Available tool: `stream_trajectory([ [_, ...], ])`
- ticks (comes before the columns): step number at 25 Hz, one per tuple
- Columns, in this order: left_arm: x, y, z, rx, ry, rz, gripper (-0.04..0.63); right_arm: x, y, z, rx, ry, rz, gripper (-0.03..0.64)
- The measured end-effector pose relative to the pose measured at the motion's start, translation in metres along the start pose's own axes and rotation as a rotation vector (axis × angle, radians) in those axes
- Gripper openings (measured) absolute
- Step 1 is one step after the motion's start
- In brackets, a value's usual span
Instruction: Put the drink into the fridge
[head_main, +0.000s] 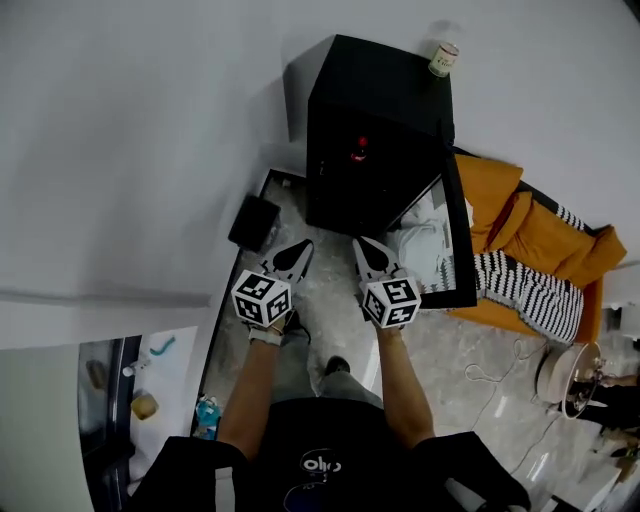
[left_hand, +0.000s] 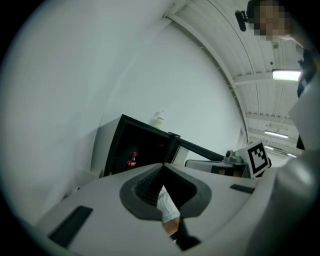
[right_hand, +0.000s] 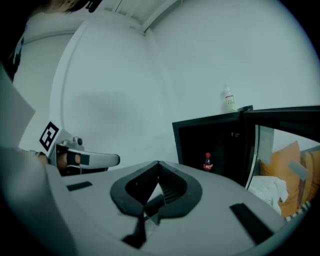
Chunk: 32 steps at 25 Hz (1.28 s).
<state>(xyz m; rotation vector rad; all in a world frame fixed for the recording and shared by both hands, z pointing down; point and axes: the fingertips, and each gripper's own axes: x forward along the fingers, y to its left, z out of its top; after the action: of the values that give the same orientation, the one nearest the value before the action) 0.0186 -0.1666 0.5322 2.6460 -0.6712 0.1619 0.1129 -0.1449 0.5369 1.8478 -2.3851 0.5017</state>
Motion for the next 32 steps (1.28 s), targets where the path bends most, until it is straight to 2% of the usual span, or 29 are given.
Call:
stream_trajectory([
  [8,-0.063,-0.110,-0.014,-0.012,-0.034,0.036,0.006,-0.120,0.044,-0.005,0.008,-0.025,0.093,0.008],
  [14,-0.099,-0.164,-0.022,0.012,-0.029,0.065,0.006,-0.177,0.070,-0.013,-0.029,0.009,0.145,0.008],
  [20,-0.124,-0.194,-0.025,0.027,-0.046,0.092,0.005,-0.209,0.090,-0.007,-0.087,0.006,0.187,0.008],
  [32,-0.131,-0.222,-0.002,0.118,-0.063,0.060,0.006,-0.232,0.086,0.016,-0.121,-0.017,0.186,0.008],
])
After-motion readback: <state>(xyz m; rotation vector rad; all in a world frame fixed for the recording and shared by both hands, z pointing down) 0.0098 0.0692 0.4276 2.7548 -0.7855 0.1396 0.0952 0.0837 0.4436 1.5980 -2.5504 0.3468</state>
